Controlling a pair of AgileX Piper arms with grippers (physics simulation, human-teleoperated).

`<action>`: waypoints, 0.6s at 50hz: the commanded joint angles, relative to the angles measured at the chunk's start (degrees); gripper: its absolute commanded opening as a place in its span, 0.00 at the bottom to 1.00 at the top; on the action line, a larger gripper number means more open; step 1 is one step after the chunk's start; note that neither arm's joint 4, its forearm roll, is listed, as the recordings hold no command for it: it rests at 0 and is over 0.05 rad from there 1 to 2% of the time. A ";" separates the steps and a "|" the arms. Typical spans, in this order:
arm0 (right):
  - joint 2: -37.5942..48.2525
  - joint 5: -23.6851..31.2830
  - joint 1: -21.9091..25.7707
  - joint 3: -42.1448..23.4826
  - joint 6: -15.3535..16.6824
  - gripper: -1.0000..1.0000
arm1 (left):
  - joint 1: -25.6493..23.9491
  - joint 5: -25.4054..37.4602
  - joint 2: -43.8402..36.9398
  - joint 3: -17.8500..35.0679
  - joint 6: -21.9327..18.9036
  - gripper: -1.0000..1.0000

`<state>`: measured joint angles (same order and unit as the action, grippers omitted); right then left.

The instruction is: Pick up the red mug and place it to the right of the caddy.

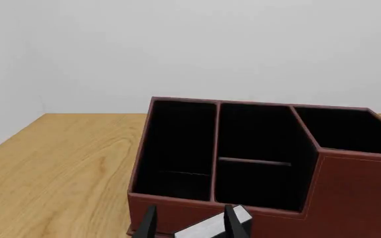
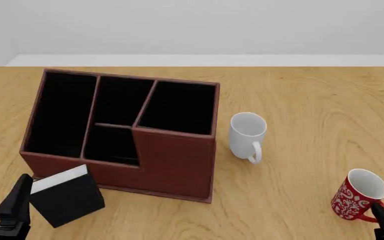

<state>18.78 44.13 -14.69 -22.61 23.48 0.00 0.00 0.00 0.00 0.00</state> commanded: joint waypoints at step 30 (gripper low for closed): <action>13.19 -14.81 -3.62 5.42 2.27 1.00 | 0.00 0.00 0.00 0.00 0.00 1.00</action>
<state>28.56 33.28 -17.66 -18.87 25.47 0.00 0.00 0.00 0.00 0.00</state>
